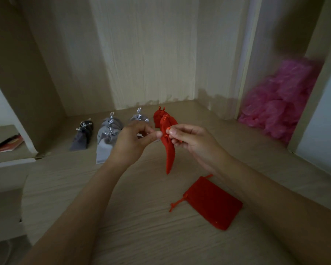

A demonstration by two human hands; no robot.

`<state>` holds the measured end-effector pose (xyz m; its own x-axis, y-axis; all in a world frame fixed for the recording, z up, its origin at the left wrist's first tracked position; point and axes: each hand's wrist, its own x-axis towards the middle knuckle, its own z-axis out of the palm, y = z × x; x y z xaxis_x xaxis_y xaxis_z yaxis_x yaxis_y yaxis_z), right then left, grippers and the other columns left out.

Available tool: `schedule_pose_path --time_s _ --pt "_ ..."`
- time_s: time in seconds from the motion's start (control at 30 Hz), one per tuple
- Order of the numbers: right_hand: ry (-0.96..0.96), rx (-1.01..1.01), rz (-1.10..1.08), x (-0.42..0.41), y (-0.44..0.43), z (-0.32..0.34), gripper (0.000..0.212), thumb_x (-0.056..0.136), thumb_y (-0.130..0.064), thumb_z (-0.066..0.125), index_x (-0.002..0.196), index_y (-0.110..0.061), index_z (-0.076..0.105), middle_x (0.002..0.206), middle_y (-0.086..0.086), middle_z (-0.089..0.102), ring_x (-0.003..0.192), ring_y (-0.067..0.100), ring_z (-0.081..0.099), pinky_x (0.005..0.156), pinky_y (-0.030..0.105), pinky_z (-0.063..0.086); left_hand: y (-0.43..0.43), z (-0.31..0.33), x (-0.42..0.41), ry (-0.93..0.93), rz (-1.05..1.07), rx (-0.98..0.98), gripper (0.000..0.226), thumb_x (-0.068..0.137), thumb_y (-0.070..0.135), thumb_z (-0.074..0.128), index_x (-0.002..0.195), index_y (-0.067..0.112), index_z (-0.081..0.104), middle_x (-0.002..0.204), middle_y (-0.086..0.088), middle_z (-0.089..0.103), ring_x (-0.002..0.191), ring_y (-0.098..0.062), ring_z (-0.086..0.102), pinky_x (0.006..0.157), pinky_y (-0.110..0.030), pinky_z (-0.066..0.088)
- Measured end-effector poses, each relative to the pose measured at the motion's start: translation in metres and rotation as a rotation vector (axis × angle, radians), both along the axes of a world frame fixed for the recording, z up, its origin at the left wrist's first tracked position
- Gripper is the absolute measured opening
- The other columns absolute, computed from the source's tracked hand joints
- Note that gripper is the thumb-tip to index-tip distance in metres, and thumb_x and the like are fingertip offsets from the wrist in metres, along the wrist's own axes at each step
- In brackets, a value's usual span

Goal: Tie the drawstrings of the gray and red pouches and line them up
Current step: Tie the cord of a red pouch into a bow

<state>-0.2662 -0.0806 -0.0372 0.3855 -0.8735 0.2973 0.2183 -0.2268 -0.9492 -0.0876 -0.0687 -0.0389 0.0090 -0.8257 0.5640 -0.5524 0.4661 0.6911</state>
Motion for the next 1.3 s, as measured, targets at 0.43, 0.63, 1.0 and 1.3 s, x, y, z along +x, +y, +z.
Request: schedule_pose_path --time_s 0.43,0.63,1.0,1.3 --pt "-0.091 0.053 0.091 0.01 0.012 0.003 0.013 0.088 -0.01 0.059 0.082 -0.009 0.07 0.07 -0.002 0.064 0.066 0.008 0.058 0.066 0.019 0.046 0.006 0.007 -0.006 0.806 -0.491 0.43 0.023 0.086 0.036 0.057 0.07 0.019 0.06 0.07 0.002 0.054 0.066 -0.013 0.046 0.063 -0.025 0.033" --pt "-0.22 0.303 0.215 0.015 0.013 0.003 0.009 0.078 -0.015 0.062 0.075 -0.01 0.069 0.068 -0.001 0.063 0.061 0.006 0.058 0.063 0.017 0.049 0.01 0.017 -0.007 1.154 -0.517 0.381 0.026 0.081 0.025 0.051 0.055 0.022 0.049 0.053 0.011 0.048 0.044 0.0 0.04 0.047 -0.012 0.037" --pt "-0.281 0.294 0.169 0.01 0.005 0.003 0.014 0.077 -0.021 0.062 0.073 -0.015 0.074 0.074 -0.001 0.067 0.071 0.01 0.061 0.07 0.02 0.05 0.006 0.007 -0.013 0.798 -0.48 0.273 0.023 0.086 0.024 0.048 0.075 0.015 0.067 0.069 0.007 0.063 0.053 -0.001 0.045 0.057 -0.013 0.044" --pt "-0.238 0.173 0.123 0.006 0.007 0.004 0.017 0.081 -0.011 0.063 0.095 -0.004 0.071 0.093 0.017 0.072 0.086 0.023 0.07 0.076 0.025 0.054 0.009 0.009 -0.015 0.577 -0.321 0.16 0.014 0.085 0.017 0.054 0.089 0.008 0.063 0.064 0.006 0.06 0.062 -0.006 0.05 0.068 -0.019 0.05"
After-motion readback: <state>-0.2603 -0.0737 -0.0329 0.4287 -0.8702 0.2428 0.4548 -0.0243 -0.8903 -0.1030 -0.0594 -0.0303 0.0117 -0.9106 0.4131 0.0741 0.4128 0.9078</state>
